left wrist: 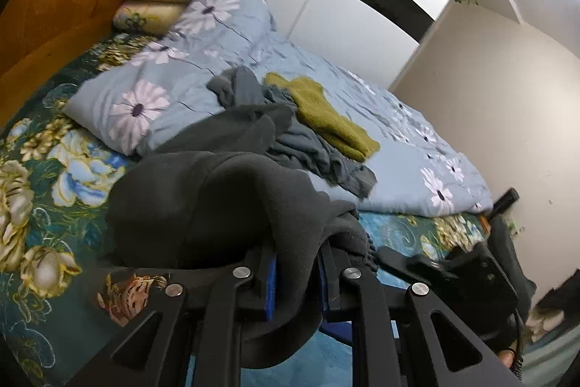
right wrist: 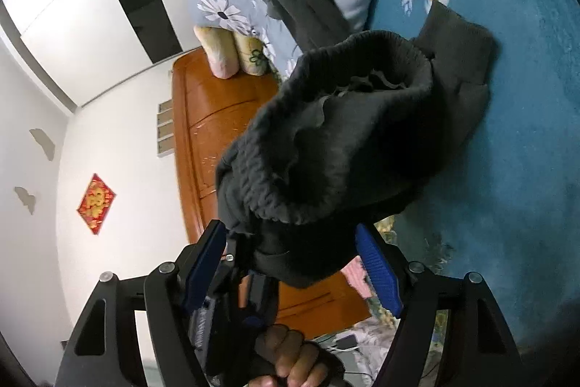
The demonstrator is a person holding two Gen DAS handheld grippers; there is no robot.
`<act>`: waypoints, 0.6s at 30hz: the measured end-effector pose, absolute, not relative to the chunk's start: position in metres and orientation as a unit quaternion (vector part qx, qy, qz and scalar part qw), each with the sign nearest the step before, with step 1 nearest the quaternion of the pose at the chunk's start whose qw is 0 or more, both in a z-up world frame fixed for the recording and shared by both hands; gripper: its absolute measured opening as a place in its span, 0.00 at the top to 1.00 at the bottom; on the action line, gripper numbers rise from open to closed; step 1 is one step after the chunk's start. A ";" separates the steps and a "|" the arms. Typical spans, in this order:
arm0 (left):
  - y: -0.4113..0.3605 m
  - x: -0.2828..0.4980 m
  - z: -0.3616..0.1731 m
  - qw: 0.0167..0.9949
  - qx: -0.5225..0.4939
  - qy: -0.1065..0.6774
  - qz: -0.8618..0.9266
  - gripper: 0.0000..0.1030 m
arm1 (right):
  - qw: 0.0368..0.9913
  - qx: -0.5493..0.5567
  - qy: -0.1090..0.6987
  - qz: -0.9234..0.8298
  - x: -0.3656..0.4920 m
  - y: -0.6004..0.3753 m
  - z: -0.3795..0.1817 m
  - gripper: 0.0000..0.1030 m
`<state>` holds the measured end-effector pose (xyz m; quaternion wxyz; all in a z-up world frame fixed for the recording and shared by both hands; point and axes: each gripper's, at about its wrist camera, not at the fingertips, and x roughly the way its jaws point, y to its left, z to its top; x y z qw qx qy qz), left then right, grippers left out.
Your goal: Fold clothes
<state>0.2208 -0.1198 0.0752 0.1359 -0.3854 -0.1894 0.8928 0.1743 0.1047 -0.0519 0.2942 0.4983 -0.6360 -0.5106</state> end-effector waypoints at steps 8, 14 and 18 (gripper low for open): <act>-0.089 0.228 0.060 0.176 -0.428 -0.155 0.873 0.80 | 0.221 0.480 -0.609 -0.591 0.147 0.135 -0.041 0.55; -0.108 0.229 0.039 0.218 -0.483 -0.228 0.817 0.58 | 0.167 0.476 -0.541 -0.673 0.136 0.172 -0.019 0.81; -0.142 0.242 0.023 0.201 -0.501 -0.280 0.794 0.44 | 0.129 0.444 -0.509 -0.726 0.136 0.225 0.006 0.83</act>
